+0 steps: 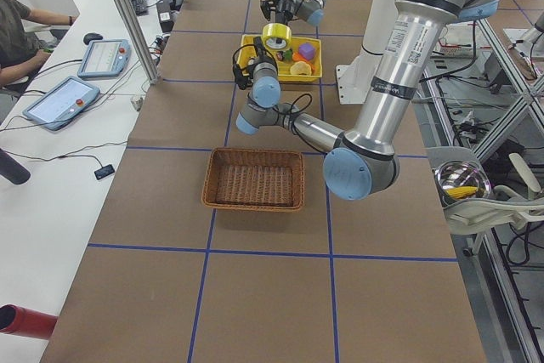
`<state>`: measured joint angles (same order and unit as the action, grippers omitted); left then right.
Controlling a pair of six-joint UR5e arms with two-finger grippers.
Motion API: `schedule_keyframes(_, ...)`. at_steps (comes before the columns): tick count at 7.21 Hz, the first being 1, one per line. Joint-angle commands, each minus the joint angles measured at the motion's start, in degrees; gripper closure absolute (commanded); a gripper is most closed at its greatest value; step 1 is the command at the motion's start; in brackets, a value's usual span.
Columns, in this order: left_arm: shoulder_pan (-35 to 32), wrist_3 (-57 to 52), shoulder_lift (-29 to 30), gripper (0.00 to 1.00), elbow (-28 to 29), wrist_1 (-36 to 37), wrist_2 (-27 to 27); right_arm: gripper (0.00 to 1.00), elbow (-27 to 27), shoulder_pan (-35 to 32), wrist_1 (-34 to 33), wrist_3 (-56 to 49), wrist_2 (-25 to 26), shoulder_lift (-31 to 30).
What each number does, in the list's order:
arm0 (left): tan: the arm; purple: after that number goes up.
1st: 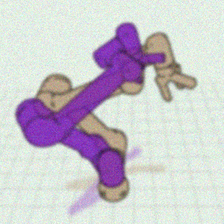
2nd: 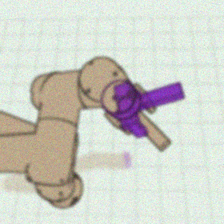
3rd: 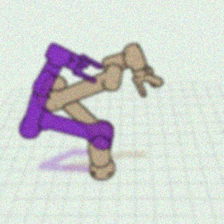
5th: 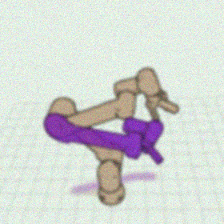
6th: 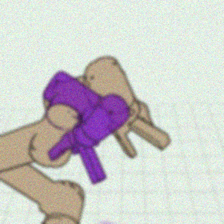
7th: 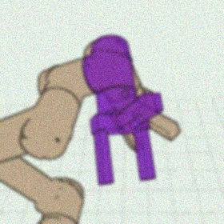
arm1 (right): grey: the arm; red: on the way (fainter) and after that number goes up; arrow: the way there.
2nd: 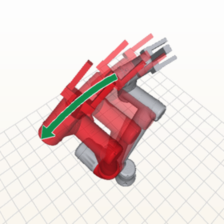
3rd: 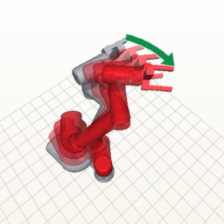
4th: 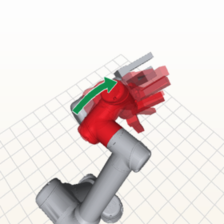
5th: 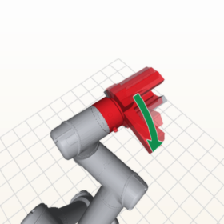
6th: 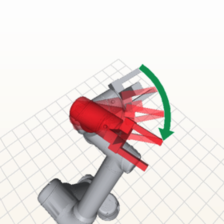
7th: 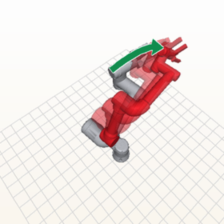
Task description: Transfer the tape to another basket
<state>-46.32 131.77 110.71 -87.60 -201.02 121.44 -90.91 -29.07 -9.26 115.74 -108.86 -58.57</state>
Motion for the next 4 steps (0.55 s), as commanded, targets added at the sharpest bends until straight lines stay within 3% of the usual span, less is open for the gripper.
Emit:
schedule_keyframes(1,1.14,1.12,0.47,0.02,-1.34,-1.22,-1.29,1.0,2.92,1.72,8.96,6.41,4.33,0.21)
schedule_keyframes(2,1.31,1.29,1.34,0.02,-1.35,-1.13,-1.38,1.0,4.15,3.99,13.17,6.69,7.41,0.3)
schedule_keyframes(4,1.84,1.21,1.61,0.02,-1.35,-1.13,-1.38,1.0,4.34,4.81,14.44,9.33,7.61,1.17)
